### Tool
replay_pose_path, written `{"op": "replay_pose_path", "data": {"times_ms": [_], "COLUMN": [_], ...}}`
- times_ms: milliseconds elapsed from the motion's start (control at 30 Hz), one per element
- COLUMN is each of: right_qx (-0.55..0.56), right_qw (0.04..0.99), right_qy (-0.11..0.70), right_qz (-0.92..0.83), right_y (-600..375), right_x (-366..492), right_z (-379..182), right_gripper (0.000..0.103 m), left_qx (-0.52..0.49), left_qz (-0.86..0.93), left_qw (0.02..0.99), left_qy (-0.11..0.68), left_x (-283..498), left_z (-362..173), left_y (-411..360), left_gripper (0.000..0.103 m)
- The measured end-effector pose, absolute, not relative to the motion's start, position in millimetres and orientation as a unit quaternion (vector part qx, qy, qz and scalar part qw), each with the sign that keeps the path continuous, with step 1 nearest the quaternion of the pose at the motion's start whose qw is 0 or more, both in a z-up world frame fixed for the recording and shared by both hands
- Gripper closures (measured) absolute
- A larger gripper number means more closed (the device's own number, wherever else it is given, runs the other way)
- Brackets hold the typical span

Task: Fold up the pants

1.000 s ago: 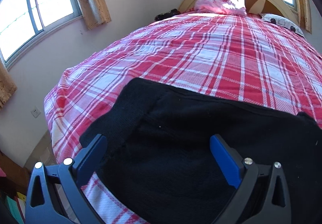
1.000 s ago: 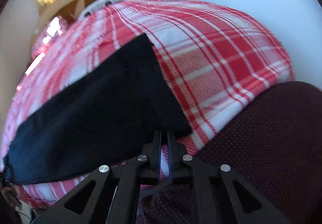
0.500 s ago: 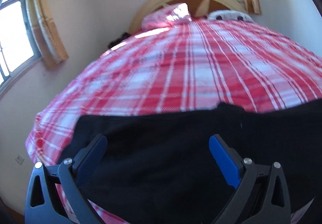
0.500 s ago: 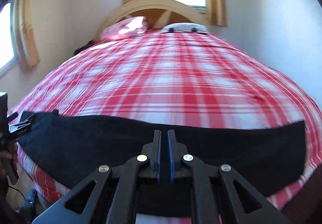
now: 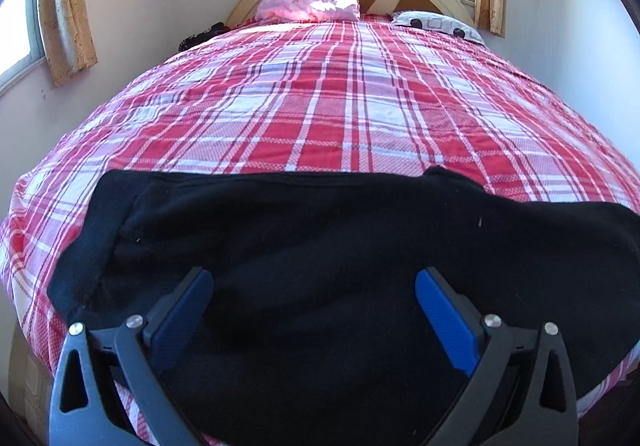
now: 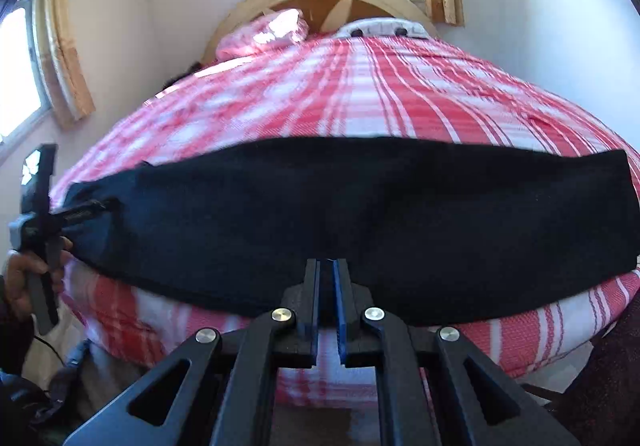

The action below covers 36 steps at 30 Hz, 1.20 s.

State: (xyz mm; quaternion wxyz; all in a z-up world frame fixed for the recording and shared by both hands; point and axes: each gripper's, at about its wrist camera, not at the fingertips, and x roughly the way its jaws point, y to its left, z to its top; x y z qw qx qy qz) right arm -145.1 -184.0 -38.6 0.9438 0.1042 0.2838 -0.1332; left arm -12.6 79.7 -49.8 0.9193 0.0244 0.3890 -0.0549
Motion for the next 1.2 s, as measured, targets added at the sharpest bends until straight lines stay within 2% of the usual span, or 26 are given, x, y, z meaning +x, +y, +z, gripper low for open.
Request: {"op": "replay_pose_path", "data": {"times_ms": [167, 267, 300, 333, 400, 500, 633, 800, 933, 1067, 1133, 1200], "right_qx": [0.114, 0.124, 0.128, 0.131, 0.127, 0.131, 0.125, 0.135, 0.095, 0.107, 0.135, 0.148], "right_qw": [0.951, 0.935, 0.937, 0.942, 0.941, 0.943, 0.945, 0.944, 0.958, 0.949, 0.937, 0.944], "right_qy": [0.278, 0.33, 0.322, 0.307, 0.313, 0.305, 0.298, 0.294, 0.27, 0.295, 0.32, 0.293], "right_qz": [-0.071, -0.031, -0.038, -0.04, -0.013, 0.028, 0.054, 0.068, 0.024, -0.029, -0.028, -0.035], "right_y": [-150.3, -130.0, -124.7, -120.3, -112.2, -102.4, -84.9, -75.1, -79.1, -99.0, -110.2, -120.2], "right_x": [-121.4, -98.4, -99.4, -103.7, -104.7, -106.1, -97.0, -92.5, -91.9, -83.8, -78.4, -86.7], "right_z": [-36.3, -61.7, -66.4, -65.9, -63.9, -55.3, -48.3, -42.5, -35.1, -47.7, -54.1, -45.6], "right_gripper": [0.096, 0.095, 0.091, 0.075, 0.061, 0.061, 0.061, 0.061, 0.061, 0.061, 0.061, 0.061], "left_qx": [0.018, 0.024, 0.025, 0.02, -0.032, -0.102, -0.051, 0.007, -0.032, -0.089, -0.089, -0.066], "left_qz": [-0.001, 0.084, 0.112, 0.147, 0.131, 0.086, 0.067, -0.036, 0.019, 0.055, 0.045, 0.042], "left_qw": [0.931, 0.924, 0.922, 0.918, 0.919, 0.918, 0.929, 0.933, 0.943, 0.94, 0.942, 0.944], "left_qy": [0.365, 0.372, 0.371, 0.367, 0.371, 0.374, 0.359, 0.357, 0.331, 0.326, 0.321, 0.32], "left_x": [-24.0, -21.3, -22.4, -24.3, -28.0, -31.3, -37.5, -42.3, -36.0, -15.9, -3.8, 8.6], "left_z": [-44.9, -50.3, -50.6, -49.2, -44.6, -37.0, -26.3, -18.3, -5.2, -1.3, 0.6, -1.7], "left_y": [132.5, 184.1, 200.8, 225.4, 261.9, 289.7, 258.6, 236.7, 256.0, 264.0, 252.6, 234.8], "left_gripper": [0.0, 0.0, 0.0, 0.0, 0.0, 0.0, 0.0, 0.0, 0.0, 0.0, 0.0, 0.0]}}
